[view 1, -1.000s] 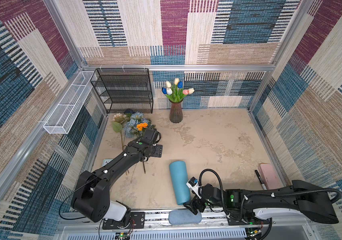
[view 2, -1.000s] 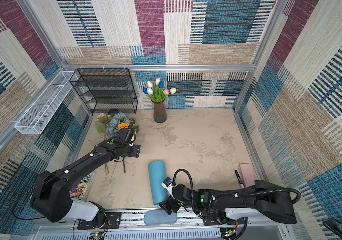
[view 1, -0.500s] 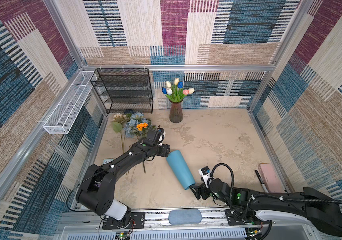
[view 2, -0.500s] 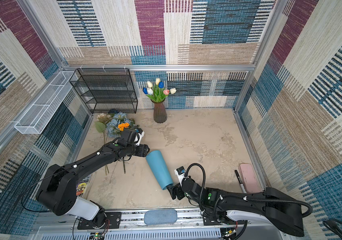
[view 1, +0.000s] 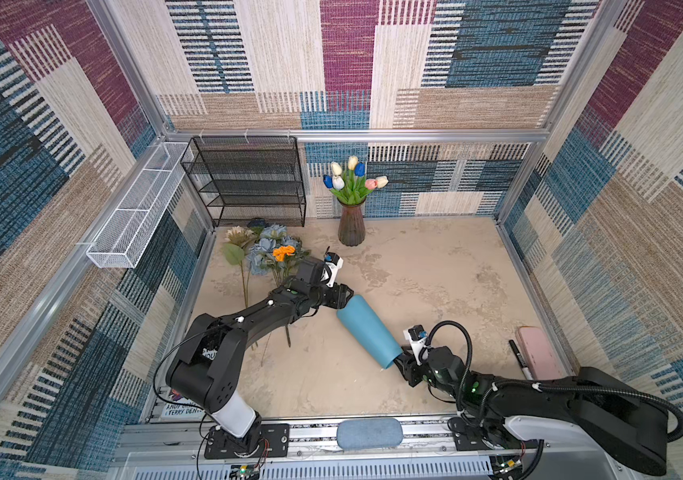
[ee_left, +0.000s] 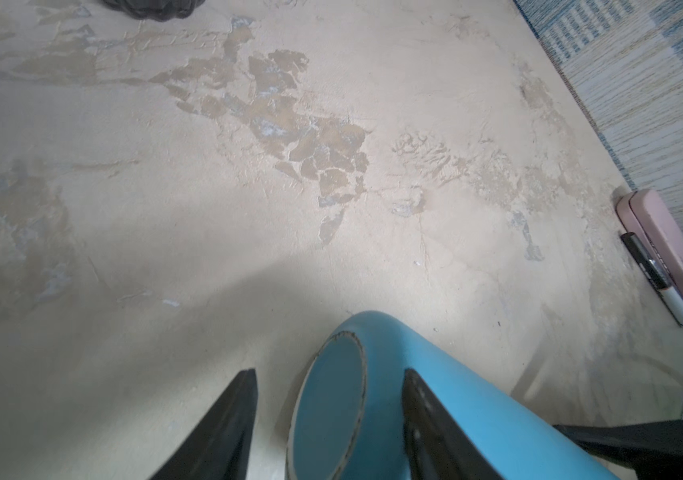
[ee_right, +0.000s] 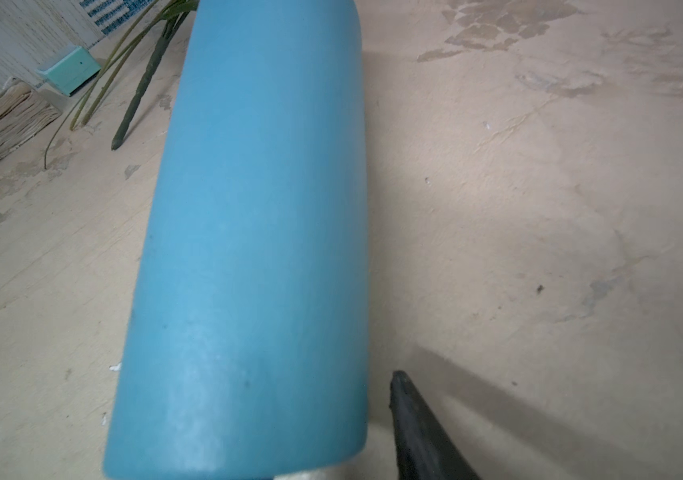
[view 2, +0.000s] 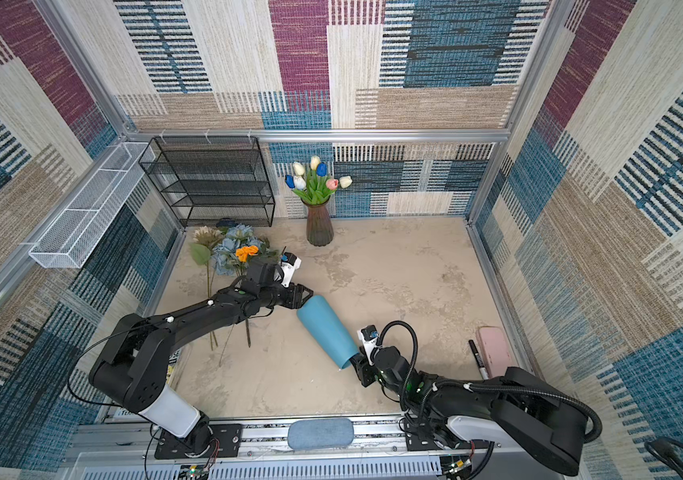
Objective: Arrange the flowers into the vase
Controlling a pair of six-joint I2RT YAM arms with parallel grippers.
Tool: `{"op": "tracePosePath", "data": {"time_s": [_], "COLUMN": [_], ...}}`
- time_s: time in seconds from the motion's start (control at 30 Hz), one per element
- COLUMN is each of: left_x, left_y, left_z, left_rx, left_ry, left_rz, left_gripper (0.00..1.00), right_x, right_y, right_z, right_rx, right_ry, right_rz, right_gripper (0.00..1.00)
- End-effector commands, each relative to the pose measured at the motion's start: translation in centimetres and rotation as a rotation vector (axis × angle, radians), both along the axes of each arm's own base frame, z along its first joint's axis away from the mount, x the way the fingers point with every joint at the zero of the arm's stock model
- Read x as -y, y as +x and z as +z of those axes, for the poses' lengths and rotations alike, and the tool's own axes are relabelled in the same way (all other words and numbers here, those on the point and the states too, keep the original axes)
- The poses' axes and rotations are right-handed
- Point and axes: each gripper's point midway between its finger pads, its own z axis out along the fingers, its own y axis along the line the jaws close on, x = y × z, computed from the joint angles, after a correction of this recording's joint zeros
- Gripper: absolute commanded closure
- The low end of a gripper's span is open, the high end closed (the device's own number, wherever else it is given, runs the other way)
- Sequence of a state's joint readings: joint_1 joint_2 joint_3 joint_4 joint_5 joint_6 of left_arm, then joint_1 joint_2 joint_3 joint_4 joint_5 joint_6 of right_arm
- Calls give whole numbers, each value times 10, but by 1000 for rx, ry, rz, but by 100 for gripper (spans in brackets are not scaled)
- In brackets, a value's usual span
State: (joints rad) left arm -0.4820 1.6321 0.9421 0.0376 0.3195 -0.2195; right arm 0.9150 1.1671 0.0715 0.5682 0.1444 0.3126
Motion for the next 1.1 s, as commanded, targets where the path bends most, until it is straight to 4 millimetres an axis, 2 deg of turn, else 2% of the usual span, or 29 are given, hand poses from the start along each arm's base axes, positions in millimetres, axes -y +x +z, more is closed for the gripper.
{"op": "tracePosePath", "data": {"time_s": [0.0, 0.1, 0.23, 0.37, 0.5, 0.57, 0.63, 0.67, 0.83, 0.93, 1.07], "left_x": [5, 8, 5, 0, -2, -2, -1, 0, 9, 15, 18], "left_y": [-22, -24, -25, -24, -21, -20, -18, -17, -14, -12, -7], "left_z": [-17, -17, -22, -20, -18, -15, -11, -9, 7, 11, 22], "left_rx": [-76, -85, -85, -66, -52, -35, -20, -14, 5, 6, 32], "left_ry": [-10, -29, -12, 0, 3, -6, -17, -22, -60, -80, -88], "left_rz": [-80, -90, -81, -62, -46, -45, -42, -47, -75, -100, -102], "left_gripper": [42, 43, 43, 43, 44, 44, 44, 44, 44, 45, 46], "right_x": [-22, -25, -32, -37, -38, -39, -41, -41, -53, -67, -82], "right_y": [12, 20, 25, 25, 25, 26, 29, 32, 49, 61, 77], "right_z": [43, 43, 44, 54, 66, 74, 86, 94, 148, 182, 199], "right_rx": [168, 188, 200, 212, 219, 217, 210, 199, 92, 14, -143], "right_ry": [125, 111, 101, 106, 100, 89, 89, 91, 58, 6, -100], "right_rz": [64, 69, 94, 116, 131, 140, 144, 148, 205, 260, 299], "right_gripper": [57, 65, 66, 83, 83, 87, 98, 100, 100, 100, 100]}}
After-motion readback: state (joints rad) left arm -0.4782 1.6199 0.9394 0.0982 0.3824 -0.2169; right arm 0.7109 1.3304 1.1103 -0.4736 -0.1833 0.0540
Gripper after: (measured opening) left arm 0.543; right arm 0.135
